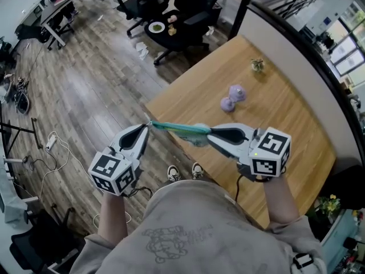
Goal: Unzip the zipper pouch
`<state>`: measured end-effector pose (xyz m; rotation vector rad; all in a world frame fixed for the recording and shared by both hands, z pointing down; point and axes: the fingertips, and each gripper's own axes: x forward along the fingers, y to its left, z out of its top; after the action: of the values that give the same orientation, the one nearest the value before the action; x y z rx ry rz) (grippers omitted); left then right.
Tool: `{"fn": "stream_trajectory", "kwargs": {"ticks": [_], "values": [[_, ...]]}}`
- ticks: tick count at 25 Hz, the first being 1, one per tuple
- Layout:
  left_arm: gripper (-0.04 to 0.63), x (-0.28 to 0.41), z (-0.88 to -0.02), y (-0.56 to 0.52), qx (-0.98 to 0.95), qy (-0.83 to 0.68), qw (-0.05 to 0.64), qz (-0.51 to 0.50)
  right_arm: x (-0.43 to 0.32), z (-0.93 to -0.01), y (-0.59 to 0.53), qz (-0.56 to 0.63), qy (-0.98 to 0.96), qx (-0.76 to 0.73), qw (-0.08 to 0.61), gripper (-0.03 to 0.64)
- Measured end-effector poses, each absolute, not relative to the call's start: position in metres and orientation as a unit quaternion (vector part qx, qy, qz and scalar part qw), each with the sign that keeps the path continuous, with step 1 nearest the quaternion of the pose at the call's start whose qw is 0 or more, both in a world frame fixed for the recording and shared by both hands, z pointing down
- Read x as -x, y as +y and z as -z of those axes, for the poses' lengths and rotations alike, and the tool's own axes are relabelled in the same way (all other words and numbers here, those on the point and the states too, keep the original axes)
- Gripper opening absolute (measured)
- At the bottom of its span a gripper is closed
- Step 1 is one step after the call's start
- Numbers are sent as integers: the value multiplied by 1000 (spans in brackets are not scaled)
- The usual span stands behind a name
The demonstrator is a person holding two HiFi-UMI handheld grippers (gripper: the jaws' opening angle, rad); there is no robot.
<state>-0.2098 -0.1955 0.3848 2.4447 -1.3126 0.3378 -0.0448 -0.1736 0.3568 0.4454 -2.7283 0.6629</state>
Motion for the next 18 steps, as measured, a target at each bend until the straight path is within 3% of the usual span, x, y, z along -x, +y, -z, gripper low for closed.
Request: {"fn": "stream_trajectory", "kwargs": {"ticks": [18], "values": [[14, 166, -261, -257, -865, -499, 3, -63, -22, -254, -228, -52, -908, -413, 37, 52]]}}
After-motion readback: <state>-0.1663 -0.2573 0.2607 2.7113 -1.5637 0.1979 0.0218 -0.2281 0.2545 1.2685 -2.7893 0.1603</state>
